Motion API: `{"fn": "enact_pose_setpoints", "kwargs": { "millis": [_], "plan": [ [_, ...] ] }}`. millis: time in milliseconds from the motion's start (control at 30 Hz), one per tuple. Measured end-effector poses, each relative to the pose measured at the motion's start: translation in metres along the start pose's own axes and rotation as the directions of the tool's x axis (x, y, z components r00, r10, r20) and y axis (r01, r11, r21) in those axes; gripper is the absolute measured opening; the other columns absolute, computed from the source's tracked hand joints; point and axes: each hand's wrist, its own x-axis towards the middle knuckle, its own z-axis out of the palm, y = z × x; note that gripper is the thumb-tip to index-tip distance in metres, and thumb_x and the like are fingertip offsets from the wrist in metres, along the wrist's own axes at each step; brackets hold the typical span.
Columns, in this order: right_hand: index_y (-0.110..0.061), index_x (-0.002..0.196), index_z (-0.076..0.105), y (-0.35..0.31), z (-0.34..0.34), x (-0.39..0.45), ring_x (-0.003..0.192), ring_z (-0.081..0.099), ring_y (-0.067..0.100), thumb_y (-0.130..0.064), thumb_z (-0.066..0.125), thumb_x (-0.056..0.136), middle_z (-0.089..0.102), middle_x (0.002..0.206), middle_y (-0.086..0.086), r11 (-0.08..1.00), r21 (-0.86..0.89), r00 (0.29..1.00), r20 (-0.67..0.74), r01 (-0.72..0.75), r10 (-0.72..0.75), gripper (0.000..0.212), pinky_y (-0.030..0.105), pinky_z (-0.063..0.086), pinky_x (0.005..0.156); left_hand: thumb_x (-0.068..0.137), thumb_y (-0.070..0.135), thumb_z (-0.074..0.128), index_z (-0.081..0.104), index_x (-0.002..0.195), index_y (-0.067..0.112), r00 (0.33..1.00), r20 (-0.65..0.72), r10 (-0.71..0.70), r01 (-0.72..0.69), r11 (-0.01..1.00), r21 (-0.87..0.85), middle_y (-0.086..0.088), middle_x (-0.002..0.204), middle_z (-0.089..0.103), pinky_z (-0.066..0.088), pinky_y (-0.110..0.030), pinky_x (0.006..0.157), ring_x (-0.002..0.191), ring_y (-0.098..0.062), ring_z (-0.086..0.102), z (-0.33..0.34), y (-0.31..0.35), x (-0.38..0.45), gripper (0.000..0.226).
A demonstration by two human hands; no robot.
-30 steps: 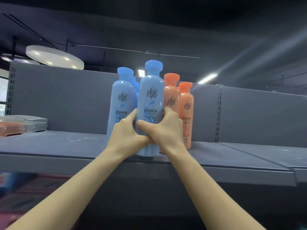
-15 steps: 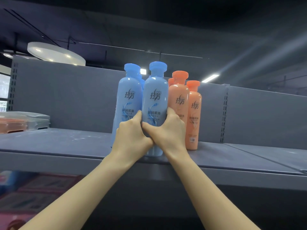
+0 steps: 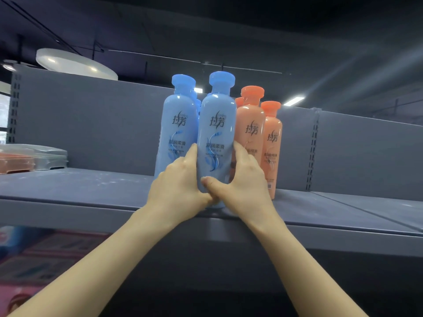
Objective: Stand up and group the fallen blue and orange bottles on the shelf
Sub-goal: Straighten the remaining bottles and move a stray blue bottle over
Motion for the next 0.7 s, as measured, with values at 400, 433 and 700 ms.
{"fn": "enact_pose_setpoints", "kwargs": {
  "millis": [400, 433, 700],
  "plan": [
    [-0.012, 0.15, 0.007, -0.002, -0.003, 0.006, 0.113, 0.055, 0.035, -0.028, 0.064, 0.086, 0.059, 0.124, 0.014, 0.961, -0.275, 0.983, 0.183, 0.039, 0.012, 0.087, 0.037, 0.043, 0.091, 0.084, 0.044, 0.058, -0.009, 0.149, 0.022, 0.995, 0.048, -0.093, 0.064, 0.906, 0.417, -0.004, 0.11, 0.054, 0.039, -0.033, 0.068, 0.093, -0.026, 0.055, 0.003, 0.007, 0.003, 0.096],
    [-0.011, 0.151, 0.003, -0.002, -0.001, 0.006, 0.113, 0.055, 0.036, -0.027, 0.062, 0.087, 0.059, 0.123, 0.015, 0.953, -0.298, 0.982, 0.186, 0.044, 0.013, 0.089, 0.038, 0.043, 0.091, 0.085, 0.042, 0.057, -0.012, 0.149, 0.021, 0.994, 0.061, -0.096, 0.06, 0.898, 0.436, -0.004, 0.102, 0.053, 0.038, -0.032, 0.066, 0.085, -0.025, 0.051, 0.003, 0.008, 0.005, 0.096],
    [-0.004, 0.15, -0.01, -0.004, 0.007, 0.011, 0.108, 0.057, 0.035, -0.02, 0.053, 0.093, 0.06, 0.118, 0.018, 0.897, -0.434, 0.974, 0.225, 0.08, 0.022, 0.086, 0.036, 0.044, 0.086, 0.09, 0.03, 0.051, -0.019, 0.147, 0.013, 0.983, 0.115, -0.142, 0.059, 0.843, 0.535, -0.004, 0.082, 0.042, 0.037, -0.032, 0.062, 0.073, -0.025, 0.043, 0.006, 0.015, 0.014, 0.092]
  ]
}}
